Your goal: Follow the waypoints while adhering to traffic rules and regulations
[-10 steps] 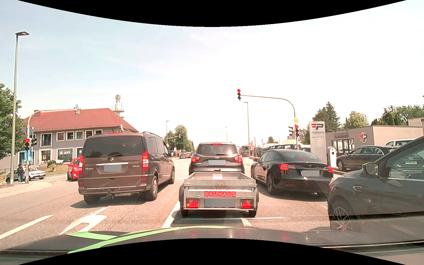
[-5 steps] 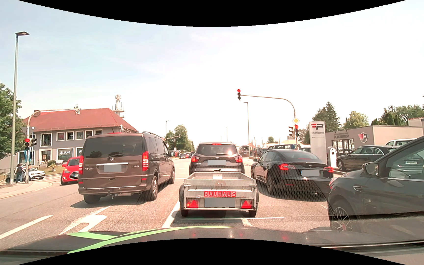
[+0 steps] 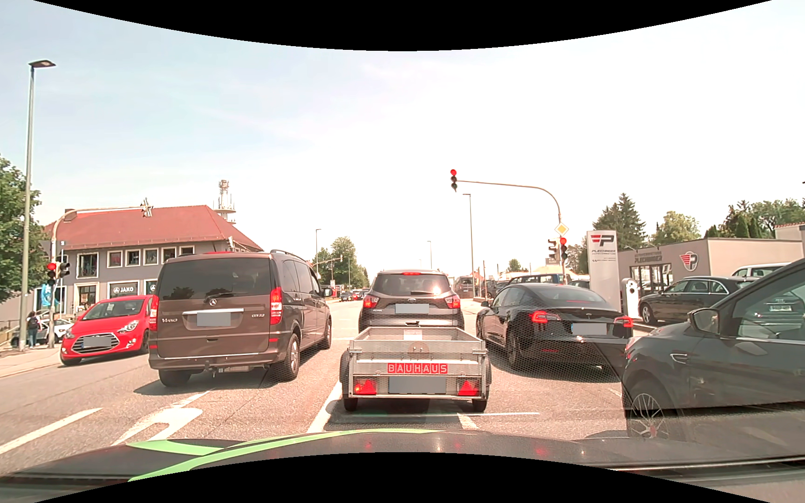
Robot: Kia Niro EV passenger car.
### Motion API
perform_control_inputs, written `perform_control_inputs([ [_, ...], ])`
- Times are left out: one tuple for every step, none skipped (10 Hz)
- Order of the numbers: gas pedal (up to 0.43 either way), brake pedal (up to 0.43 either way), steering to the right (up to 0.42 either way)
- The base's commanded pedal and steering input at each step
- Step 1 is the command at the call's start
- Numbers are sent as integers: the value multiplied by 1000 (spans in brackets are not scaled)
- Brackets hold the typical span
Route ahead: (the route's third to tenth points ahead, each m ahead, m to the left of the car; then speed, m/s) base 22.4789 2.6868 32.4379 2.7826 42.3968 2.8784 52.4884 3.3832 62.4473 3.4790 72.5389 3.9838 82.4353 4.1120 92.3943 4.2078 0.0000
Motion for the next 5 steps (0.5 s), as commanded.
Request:
perform_control_inputs([
  [0, 256, 4],
  [0, 256, 4],
  [0, 256, 4],
  [0, 250, 5],
  [0, 256, 5],
])
